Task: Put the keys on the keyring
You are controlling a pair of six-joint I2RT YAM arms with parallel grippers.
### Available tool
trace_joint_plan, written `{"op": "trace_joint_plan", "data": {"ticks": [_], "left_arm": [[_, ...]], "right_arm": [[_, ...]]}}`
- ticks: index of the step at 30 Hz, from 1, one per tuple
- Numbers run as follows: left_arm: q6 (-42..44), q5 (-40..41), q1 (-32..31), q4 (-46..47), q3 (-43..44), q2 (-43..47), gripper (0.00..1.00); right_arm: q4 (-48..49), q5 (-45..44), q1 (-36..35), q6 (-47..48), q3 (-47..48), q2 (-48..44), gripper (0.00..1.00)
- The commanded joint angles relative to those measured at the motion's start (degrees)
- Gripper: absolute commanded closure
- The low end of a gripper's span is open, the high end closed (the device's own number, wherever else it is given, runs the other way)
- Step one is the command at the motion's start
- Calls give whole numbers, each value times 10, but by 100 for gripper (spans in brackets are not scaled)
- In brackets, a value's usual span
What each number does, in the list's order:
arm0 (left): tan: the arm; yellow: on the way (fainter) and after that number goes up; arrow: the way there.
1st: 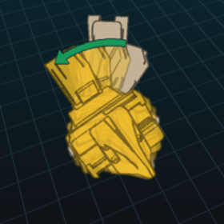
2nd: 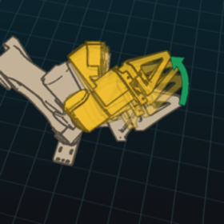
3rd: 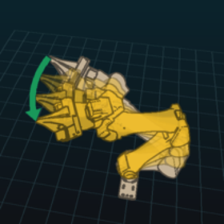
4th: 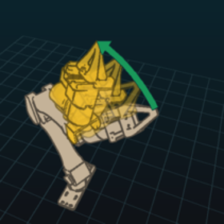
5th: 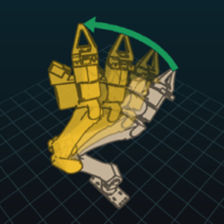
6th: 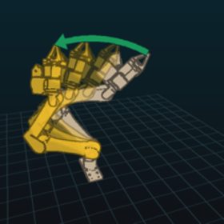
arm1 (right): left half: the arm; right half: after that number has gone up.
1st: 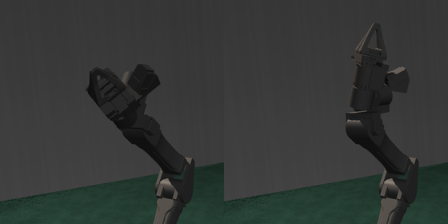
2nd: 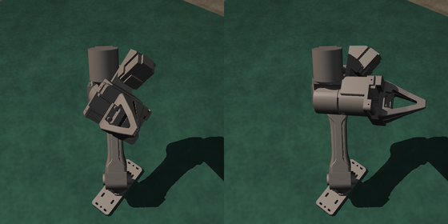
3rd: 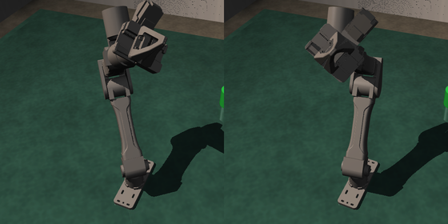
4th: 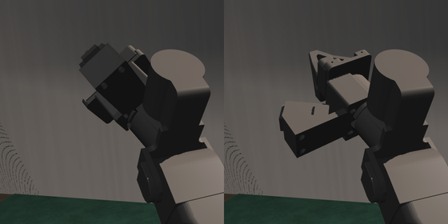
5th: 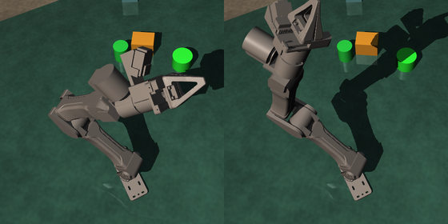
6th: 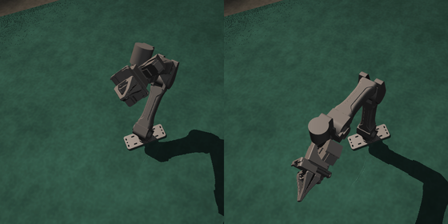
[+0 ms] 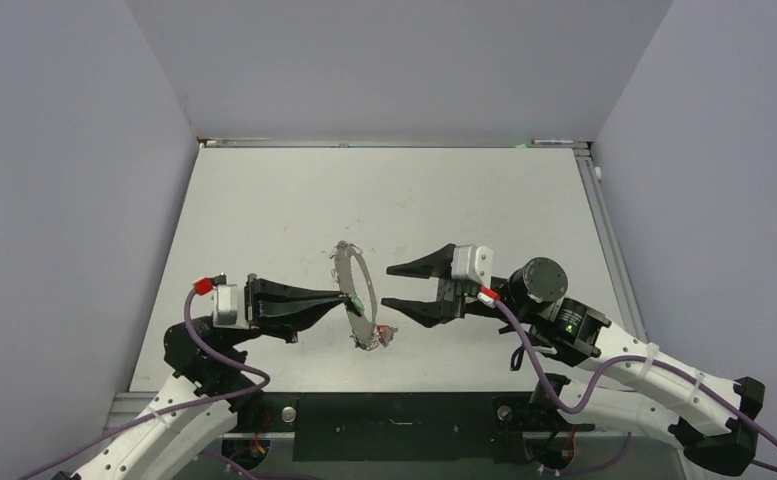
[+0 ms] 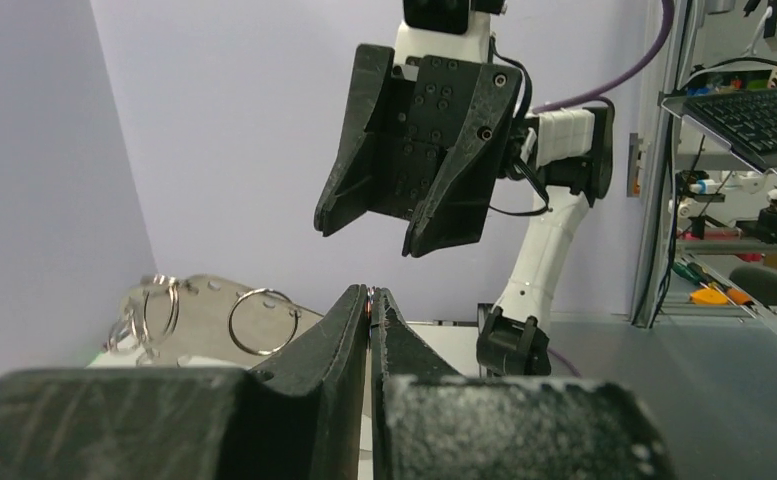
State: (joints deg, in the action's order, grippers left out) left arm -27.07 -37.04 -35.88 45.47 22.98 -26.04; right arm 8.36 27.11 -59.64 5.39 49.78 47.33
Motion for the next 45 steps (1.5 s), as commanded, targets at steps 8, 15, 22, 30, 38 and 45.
{"op": "trace_joint_plan", "data": {"ticks": [8,15,22,30,38,45], "left_arm": [[26,-38,-3,-42,7,22,100],[33,-40,-3,-55,8,26,100],[40,-36,-5,-68,9,27,100],[40,-36,-5,-66,9,27,100],[45,-33,-7,-72,10,31,100],[47,-33,-9,-72,8,35,100]], "right_arm": [[-54,132,4,41,90,86,57],[-51,161,5,33,99,103,59],[-48,169,5,26,100,108,60],[-45,174,5,21,106,124,62],[-41,174,5,20,111,133,63],[-46,184,5,19,118,137,66]]}}
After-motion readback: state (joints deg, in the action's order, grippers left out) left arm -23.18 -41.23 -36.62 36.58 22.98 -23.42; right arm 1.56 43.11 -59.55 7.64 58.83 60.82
